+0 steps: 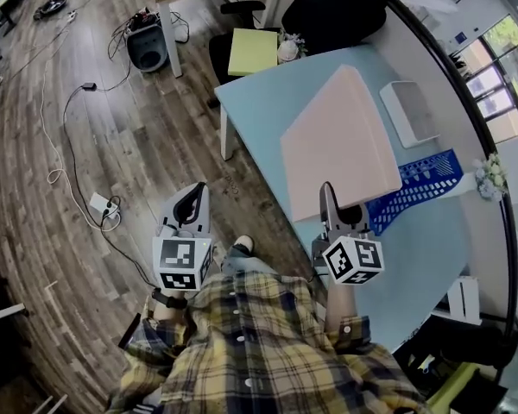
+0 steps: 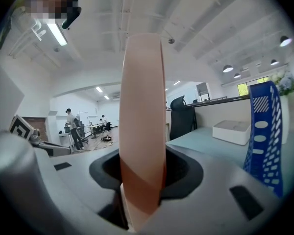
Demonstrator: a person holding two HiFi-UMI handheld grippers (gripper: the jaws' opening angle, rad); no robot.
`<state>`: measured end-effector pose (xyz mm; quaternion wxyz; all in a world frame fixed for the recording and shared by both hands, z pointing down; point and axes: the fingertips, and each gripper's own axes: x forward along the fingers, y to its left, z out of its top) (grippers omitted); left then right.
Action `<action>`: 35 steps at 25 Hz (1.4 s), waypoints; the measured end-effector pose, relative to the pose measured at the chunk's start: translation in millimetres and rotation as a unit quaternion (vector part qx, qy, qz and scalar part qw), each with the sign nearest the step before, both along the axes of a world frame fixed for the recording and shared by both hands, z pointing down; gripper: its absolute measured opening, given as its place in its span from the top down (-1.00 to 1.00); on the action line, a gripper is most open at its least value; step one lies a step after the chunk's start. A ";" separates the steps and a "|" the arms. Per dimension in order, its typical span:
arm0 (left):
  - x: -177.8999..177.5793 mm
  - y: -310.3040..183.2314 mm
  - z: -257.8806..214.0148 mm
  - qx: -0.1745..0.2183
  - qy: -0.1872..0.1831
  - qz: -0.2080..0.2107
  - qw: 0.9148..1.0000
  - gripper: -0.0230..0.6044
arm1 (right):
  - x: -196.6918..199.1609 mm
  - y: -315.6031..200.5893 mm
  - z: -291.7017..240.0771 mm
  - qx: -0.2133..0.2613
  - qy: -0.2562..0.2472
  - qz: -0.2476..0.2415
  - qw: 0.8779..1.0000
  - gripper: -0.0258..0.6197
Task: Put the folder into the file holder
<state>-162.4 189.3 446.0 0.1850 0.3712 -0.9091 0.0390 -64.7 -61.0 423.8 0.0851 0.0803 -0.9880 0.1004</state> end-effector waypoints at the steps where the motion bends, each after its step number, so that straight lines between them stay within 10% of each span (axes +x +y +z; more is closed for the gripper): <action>1: -3.5 -6.8 0.5 0.000 0.000 0.005 1.000 0.96 | -1.5 -6.2 1.3 0.000 0.001 0.006 1.000 0.38; 16: -27.8 -124.9 2.1 -0.001 0.003 0.182 0.983 0.96 | 25.2 -45.8 6.9 -0.016 0.005 0.130 0.991 0.38; 35: -71.4 -256.2 -6.5 -0.004 -0.006 0.456 0.890 0.96 | 33.1 -66.5 3.7 -0.028 -0.003 0.378 0.926 0.38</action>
